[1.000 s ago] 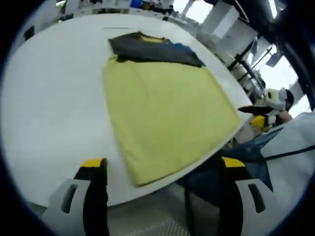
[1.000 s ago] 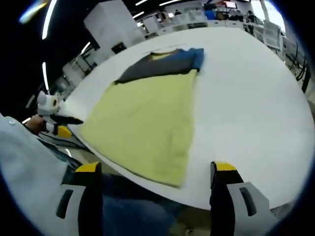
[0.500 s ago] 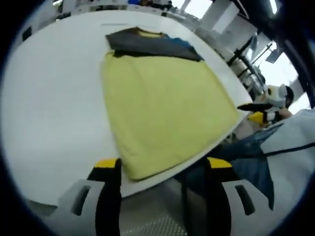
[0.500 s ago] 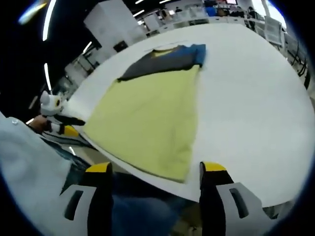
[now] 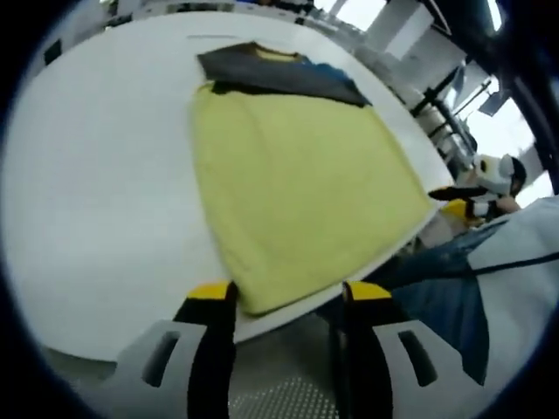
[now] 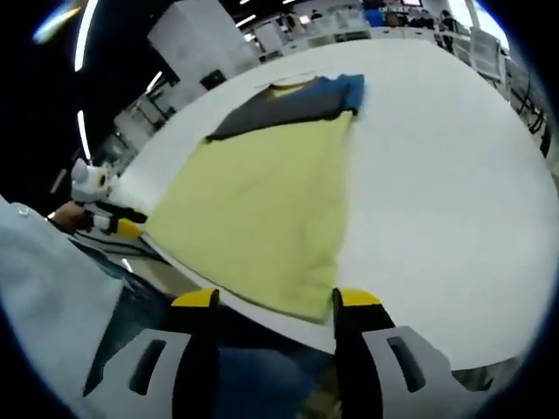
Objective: Fold the garment on the visible template until the final outline fits inside the template.
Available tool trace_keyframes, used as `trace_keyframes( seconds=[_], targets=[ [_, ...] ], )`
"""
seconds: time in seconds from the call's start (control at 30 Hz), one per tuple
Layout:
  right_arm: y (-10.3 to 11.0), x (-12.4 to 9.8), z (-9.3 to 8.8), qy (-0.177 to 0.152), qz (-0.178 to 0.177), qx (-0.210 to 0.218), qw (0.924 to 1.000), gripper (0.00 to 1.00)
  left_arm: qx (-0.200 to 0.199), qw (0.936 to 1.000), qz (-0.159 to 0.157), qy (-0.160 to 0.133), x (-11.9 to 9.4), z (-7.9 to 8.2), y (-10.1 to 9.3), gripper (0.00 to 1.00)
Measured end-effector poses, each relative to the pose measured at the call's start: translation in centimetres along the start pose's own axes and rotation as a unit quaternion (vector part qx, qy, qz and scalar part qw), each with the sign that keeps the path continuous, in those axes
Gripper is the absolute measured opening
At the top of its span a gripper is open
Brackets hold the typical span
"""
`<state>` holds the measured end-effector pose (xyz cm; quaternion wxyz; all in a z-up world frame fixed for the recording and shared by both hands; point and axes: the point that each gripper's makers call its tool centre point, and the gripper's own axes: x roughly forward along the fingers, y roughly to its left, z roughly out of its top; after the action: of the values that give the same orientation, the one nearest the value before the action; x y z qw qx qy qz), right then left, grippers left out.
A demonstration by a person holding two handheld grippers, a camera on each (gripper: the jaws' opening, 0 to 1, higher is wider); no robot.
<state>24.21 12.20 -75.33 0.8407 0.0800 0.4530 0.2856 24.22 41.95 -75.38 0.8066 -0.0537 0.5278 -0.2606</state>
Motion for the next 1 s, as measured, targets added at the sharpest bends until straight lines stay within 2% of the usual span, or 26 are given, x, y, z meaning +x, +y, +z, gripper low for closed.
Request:
trace_keyframes(
  seconds=[0.2,0.3,0.47,0.63,0.77,0.93,1.0],
  targets=[
    [-0.2,0.0,-0.2,0.006,-0.005,-0.004,1.0,0.44,-0.007,0.9999,0.008,-0.003,0.0,-0.1,0.5,0.34],
    [-0.7,0.0,-0.3,0.004,-0.017,-0.01,0.9998,0.39,-0.007,0.9997,0.023,-0.007,0.0,-0.1,1.2,0.27],
    [-0.7,0.0,-0.2,0.001,-0.02,-0.004,0.9998,0.39,-0.008,0.9997,0.023,-0.009,0.0,-0.1,1.3,0.25],
    [-1.3,0.1,-0.3,0.0,-0.038,-0.011,0.9992,0.33,-0.007,0.9997,0.025,-0.006,0.0,-0.2,1.4,0.22],
    [-1.5,0.0,-0.3,-0.007,-0.039,0.002,0.9992,0.31,-0.004,0.9996,0.026,-0.005,0.0,-0.3,1.5,0.21],
    [-2.6,0.0,-0.4,-0.007,-0.065,0.008,0.9979,0.18,-0.001,0.9993,0.038,-0.003,0.0,-0.3,1.9,0.16],
    [-2.7,-0.1,-0.6,-0.001,-0.068,0.0,0.9977,0.17,-0.002,0.9993,0.038,-0.003,0.0,-0.3,2.1,0.15]
  ],
)
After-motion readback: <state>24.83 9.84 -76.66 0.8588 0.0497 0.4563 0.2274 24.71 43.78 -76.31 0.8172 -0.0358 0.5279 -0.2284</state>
